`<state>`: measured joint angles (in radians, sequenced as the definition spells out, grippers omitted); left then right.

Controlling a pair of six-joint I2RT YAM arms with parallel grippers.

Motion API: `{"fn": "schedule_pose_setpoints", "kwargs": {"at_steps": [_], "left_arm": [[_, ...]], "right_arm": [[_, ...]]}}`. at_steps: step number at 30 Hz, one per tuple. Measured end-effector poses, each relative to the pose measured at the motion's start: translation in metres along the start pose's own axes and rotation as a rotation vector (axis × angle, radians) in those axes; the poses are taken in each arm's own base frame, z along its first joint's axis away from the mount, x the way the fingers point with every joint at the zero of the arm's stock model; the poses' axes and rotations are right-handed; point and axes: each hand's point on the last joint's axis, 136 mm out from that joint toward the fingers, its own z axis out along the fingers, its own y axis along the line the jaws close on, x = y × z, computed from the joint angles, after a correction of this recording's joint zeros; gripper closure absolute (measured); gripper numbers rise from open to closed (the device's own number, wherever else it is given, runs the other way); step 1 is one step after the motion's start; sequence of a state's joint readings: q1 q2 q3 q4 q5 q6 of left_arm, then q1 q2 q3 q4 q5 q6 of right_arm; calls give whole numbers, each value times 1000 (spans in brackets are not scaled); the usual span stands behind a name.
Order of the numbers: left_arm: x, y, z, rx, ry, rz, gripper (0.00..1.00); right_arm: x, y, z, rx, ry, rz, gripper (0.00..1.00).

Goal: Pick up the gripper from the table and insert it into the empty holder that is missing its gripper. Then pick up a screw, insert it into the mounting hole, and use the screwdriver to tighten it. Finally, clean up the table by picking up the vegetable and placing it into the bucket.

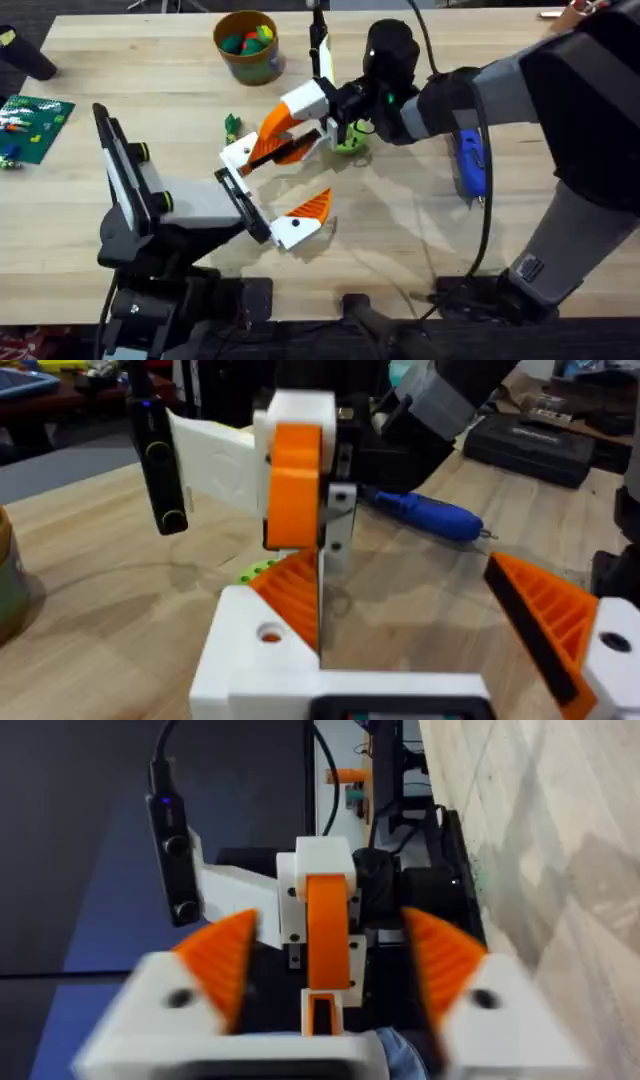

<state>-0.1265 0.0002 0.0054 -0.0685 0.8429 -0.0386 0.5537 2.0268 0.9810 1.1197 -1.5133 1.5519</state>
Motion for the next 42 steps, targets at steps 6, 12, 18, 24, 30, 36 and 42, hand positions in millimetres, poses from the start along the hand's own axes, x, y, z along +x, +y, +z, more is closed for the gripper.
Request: {"fn": "schedule_pose_setpoints", "kwargs": {"at_steps": [6,12,18,24,30,36,42], "left_arm": [[0,0,0,1,0,2,15],[0,0,0,2,0,1,15],[0,0,0,2,0,1,14],[0,0,0,2,0,2,14],[0,0,0,3,0,2,14],[0,0,0,3,0,5,14],[0,0,0,3,0,5,14]], "right_arm": [[0,0,0,0,0,-4,10],[0,0,0,0,0,-6,9],[0,0,-1,0,-1,-43,9],[-2,12,-12,4,-32,-151,8],[-5,35,-45,38,-151,-232,8],[-12,22,-82,189,-342,-161,9],[-13,12,-117,492,-442,-97,8]]}}
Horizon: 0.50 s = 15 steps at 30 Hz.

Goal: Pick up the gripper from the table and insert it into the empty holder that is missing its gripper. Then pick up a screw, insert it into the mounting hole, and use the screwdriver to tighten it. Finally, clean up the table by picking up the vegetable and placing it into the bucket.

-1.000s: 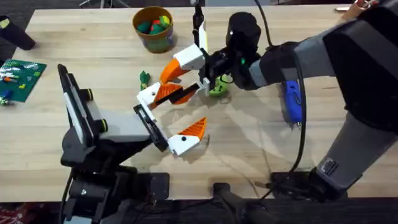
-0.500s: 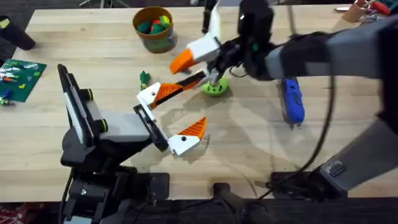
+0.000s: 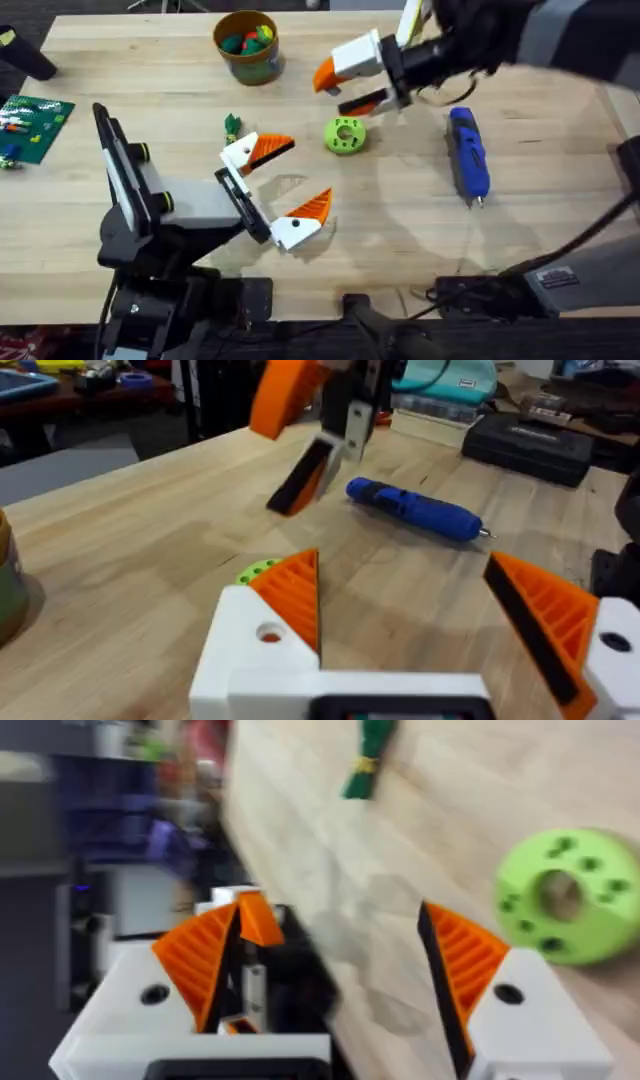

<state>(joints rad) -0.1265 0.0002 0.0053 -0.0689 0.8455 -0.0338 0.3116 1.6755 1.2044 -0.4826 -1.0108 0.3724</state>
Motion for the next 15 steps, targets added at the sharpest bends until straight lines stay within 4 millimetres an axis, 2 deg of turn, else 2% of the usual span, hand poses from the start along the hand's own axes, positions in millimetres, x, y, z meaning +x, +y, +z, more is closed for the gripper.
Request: {"fn": "schedule_pose_setpoints", "kwargs": {"at_steps": [8,11,15], "left_arm": [[0,0,0,0,0,0,15],[0,0,0,0,0,0,15],[0,0,0,0,0,0,15]], "right_arm": [[-16,18,-44,396,-4,-236,6],[-11,19,-55,535,29,-295,6],[1,15,-60,671,99,-363,6]]}}
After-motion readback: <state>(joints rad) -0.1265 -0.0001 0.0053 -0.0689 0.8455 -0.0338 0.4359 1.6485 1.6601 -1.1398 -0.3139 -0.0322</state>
